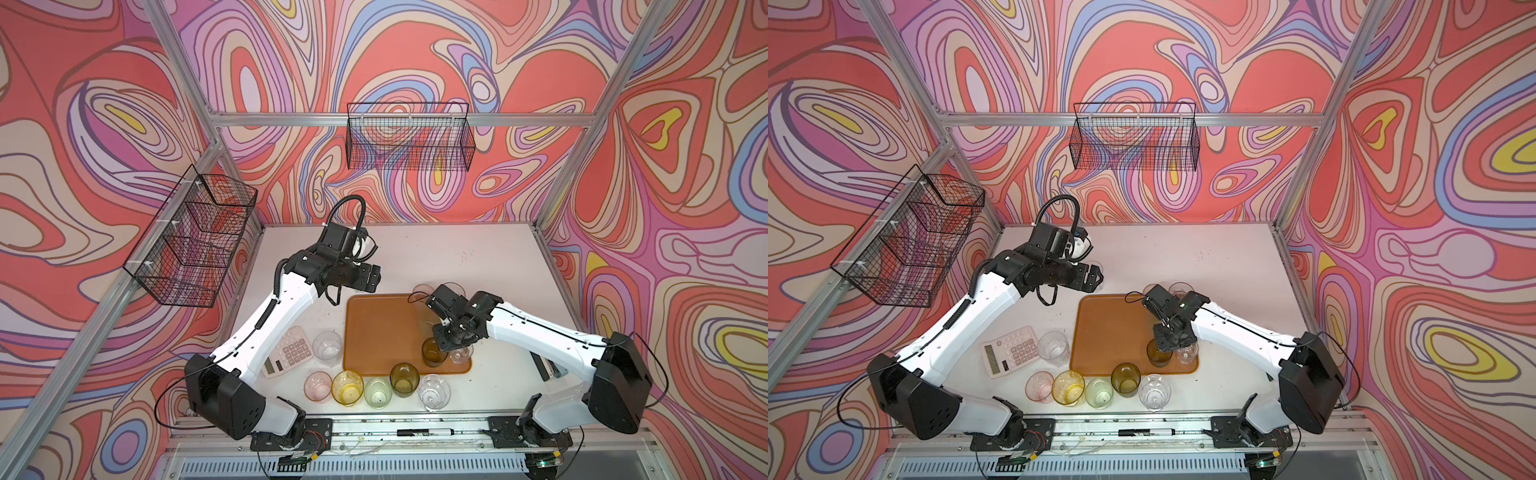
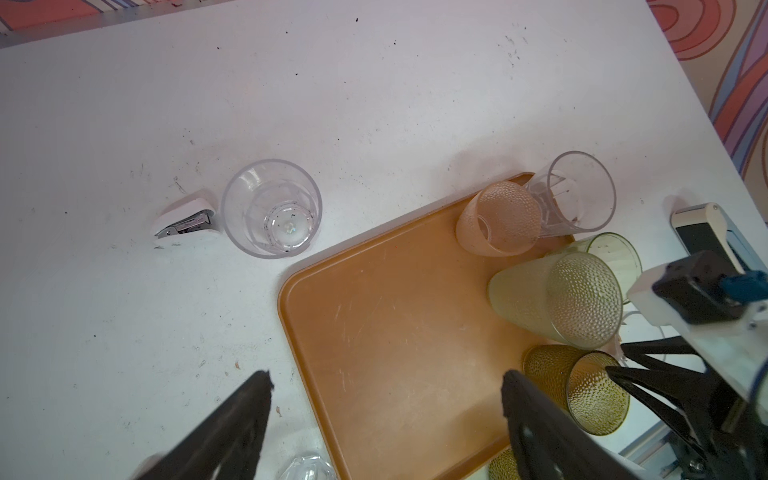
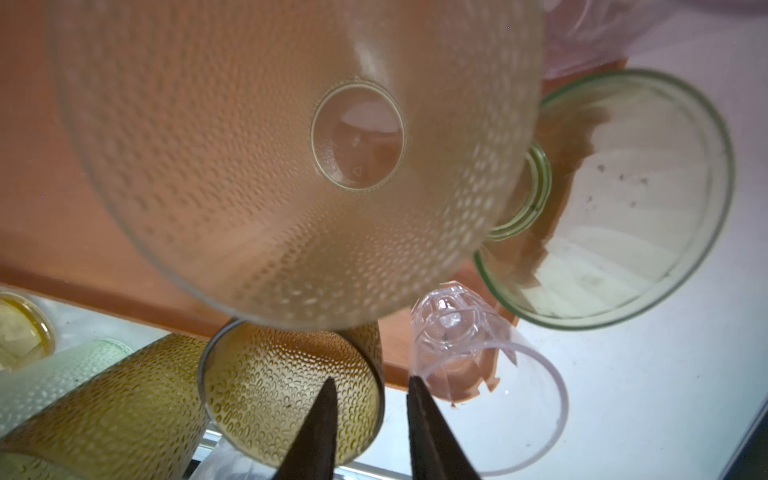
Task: Place the glasses into the tray
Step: 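Carry the olive glass onto the tray and open right gripper, then lower left gripper onto the clear glass beyond the tray while right gripper rises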
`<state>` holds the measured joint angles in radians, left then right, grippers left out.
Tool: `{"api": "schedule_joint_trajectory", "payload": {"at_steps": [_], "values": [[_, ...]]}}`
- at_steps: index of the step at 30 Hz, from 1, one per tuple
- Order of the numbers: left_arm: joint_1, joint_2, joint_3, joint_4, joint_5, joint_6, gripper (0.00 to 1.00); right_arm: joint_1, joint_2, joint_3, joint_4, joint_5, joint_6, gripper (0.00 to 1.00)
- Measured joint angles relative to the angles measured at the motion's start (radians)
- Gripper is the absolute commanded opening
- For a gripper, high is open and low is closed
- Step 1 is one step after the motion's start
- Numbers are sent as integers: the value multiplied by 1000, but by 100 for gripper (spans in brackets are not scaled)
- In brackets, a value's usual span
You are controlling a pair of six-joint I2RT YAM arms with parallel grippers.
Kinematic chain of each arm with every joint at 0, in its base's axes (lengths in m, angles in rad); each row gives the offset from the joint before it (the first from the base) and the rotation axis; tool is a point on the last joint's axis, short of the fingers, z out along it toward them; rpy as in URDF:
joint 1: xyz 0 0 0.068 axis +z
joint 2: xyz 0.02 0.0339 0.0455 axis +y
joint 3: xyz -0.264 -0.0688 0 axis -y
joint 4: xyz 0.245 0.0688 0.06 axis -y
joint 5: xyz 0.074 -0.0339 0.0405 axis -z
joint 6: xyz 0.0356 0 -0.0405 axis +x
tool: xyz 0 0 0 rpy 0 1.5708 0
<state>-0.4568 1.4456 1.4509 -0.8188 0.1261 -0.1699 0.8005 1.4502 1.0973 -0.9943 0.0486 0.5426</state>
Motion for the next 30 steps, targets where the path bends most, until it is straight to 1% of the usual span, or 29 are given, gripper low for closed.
{"api": "schedule_joint_trajectory", "payload": {"at_steps": [5,14,18,21,26,30], "values": [[5,61,68,-37,-23,-7,83,0,-46,6,7,9,-13,43],[31,152,177,-109,-49,-18,79,0,-114,32,48,18,-49,49],[67,186,231,-137,-46,-18,74,0,-146,32,72,24,-68,50],[106,217,266,-154,-37,-20,71,0,-167,32,89,37,-80,54],[161,282,304,-188,-26,-29,68,0,-193,32,114,67,-90,55],[177,342,340,-216,-25,-34,63,-1,-225,31,142,72,-101,55]]}}
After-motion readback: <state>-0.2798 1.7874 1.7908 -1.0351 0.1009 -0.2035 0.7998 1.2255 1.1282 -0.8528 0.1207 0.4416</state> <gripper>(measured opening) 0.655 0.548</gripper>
